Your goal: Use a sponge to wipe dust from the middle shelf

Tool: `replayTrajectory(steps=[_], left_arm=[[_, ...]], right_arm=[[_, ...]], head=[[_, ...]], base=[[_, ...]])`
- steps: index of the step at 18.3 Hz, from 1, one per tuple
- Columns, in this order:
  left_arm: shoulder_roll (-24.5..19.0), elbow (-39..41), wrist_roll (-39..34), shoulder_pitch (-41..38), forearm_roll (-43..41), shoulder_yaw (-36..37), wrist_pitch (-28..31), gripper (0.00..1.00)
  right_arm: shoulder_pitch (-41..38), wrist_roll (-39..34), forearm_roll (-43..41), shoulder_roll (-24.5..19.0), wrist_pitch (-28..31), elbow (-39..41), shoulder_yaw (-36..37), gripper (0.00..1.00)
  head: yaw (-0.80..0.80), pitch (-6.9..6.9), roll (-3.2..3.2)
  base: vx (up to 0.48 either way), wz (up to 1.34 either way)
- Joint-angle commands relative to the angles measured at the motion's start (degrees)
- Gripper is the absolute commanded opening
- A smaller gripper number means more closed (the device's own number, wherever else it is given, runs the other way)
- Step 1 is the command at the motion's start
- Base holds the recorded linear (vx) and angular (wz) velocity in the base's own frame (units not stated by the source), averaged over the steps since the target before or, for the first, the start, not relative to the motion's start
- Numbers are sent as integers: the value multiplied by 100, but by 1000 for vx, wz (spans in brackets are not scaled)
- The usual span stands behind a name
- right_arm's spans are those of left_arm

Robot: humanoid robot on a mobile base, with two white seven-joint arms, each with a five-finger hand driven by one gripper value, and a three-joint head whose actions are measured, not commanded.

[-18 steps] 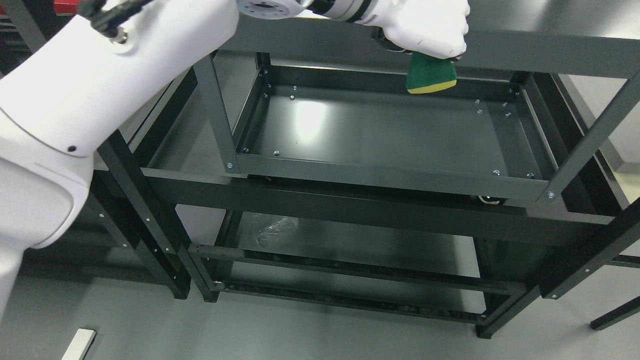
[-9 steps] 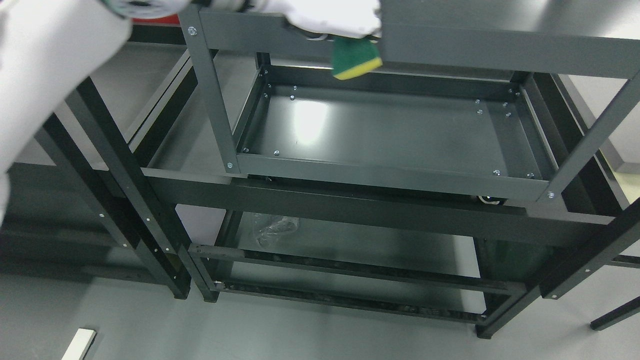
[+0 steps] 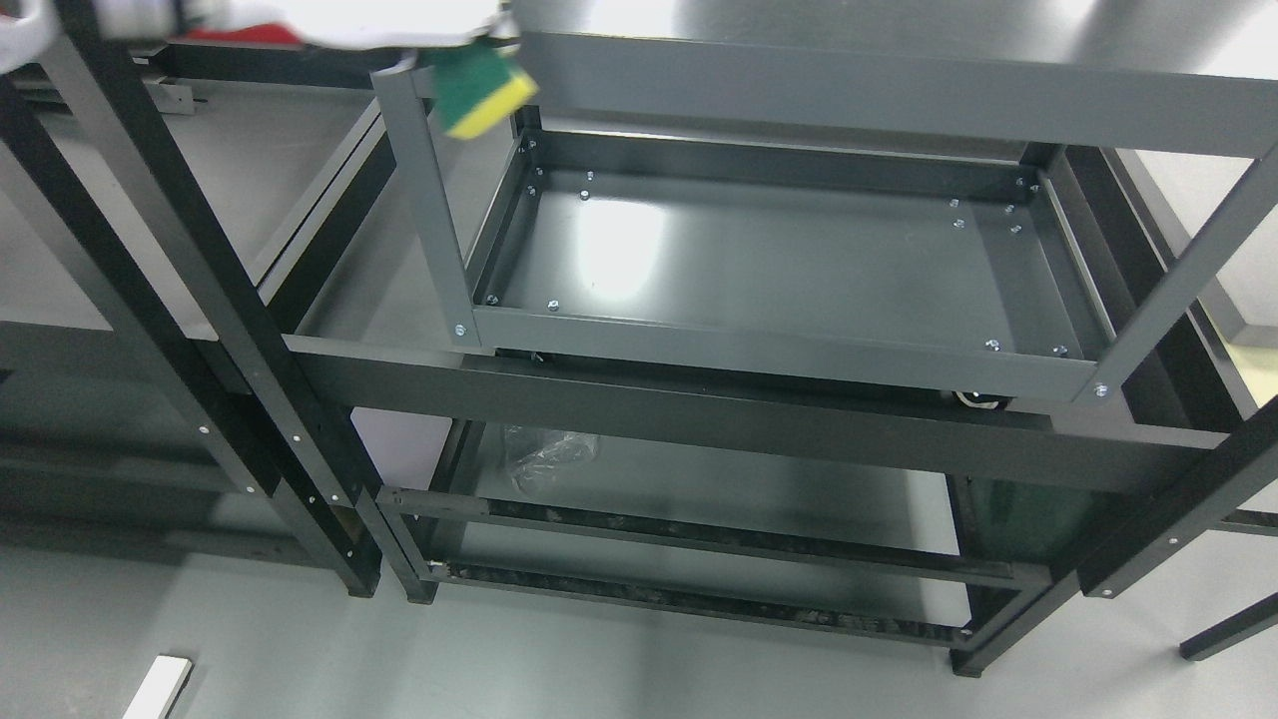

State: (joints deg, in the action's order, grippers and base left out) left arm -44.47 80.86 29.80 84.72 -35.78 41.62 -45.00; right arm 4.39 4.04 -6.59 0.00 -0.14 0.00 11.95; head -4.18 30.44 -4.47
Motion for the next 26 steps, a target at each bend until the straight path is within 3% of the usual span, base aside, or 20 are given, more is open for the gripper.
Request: replayTrajectory(steps=[1,4,5,10,12,14,18,21,24,26], left_arm=[[-1180,395,-9,-1018,973,-1559,0,4],[-688,536,-88,-1615,2273,-1560,0,4],[-286,588,-149,-1843,2712,-1560,0,4],[2507,633,-141,-2336,2990,-1438,0,4],[3580,545,-132,-2967,2789,-1236,0,4],[4347,265,-167,-3722,2464,-1305,0,4],[4347,-850,-885,-4490,2365,-1349,0,4],[4347,-1659,-1563,-4938,2505,-2041,0,5],[4347,-1619,-1889,-5561,2953,-2745,104,6],[4347,-988,-1899,-5965,3059,-3175,506,6]], right_arm=[[0,9,0,100,418,100,0,100],[0,9,0,100,418,100,0,100],[0,9,0,100,418,100,0,100],[0,9,0,100,418,100,0,100],[0,9,0,100,418,100,0,100],[0,18,0,100,418,100,0,100],[0,9,0,100,418,100,0,100],[0,9,0,100,418,100,0,100],[0,9,0,100,418,100,0,100],[0,9,0,100,418,100,0,100]], head=[[0,0,0],[0,0,0],[0,0,0],[0,0,0],[0,0,0],[0,0,0],[0,0,0],[0,0,0],[0,0,0],[0,0,0]], base=[[0,0],[0,0],[0,0],[0,0],[0,0],[0,0],[0,0],[1,-9],[0,0],[0,0]])
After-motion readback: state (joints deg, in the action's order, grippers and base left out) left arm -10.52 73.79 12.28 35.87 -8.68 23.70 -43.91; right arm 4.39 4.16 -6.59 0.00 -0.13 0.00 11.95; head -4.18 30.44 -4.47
